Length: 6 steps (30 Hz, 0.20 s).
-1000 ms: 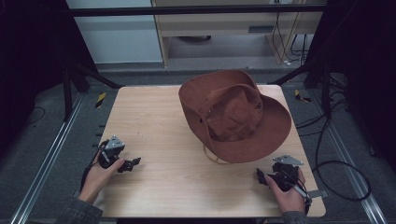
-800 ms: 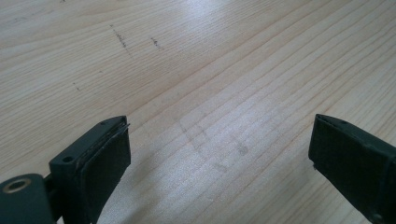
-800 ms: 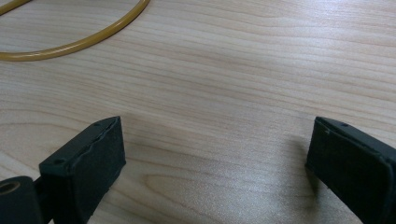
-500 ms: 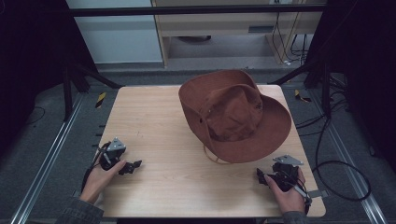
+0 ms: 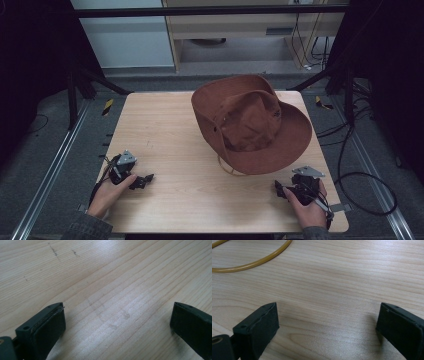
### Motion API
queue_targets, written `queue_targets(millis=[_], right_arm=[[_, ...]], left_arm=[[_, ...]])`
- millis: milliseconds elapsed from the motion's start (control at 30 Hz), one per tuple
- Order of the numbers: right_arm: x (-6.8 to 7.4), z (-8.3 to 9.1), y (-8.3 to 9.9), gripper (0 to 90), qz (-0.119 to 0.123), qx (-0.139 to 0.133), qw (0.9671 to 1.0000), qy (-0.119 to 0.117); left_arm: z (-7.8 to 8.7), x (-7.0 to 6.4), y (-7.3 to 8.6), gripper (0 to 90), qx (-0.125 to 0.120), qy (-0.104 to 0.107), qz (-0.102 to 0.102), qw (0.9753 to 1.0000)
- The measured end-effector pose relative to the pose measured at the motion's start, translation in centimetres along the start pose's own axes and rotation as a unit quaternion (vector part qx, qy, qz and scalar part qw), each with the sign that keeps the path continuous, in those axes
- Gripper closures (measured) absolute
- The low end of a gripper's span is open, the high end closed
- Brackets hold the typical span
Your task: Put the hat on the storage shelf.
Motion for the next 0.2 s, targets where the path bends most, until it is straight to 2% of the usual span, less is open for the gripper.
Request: queue_targets(millis=[200], right_arm=[[0.0,0.0,0.0,4.2,0.0,0.0,1.0,0.0]], left_arm=[[0.0,0.01,0.0,0.0,0.0,0.0,-0.001,1.0]])
Point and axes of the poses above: each handheld gripper's, and its own axes: z roughly backward along the jaws, y roughly out of its underside, x roughly to its left, the point moved 1 cm from there along -z, roughly forward along the jaws, and after that the axes turned 1 degree about -y, right-handed, at the moved point
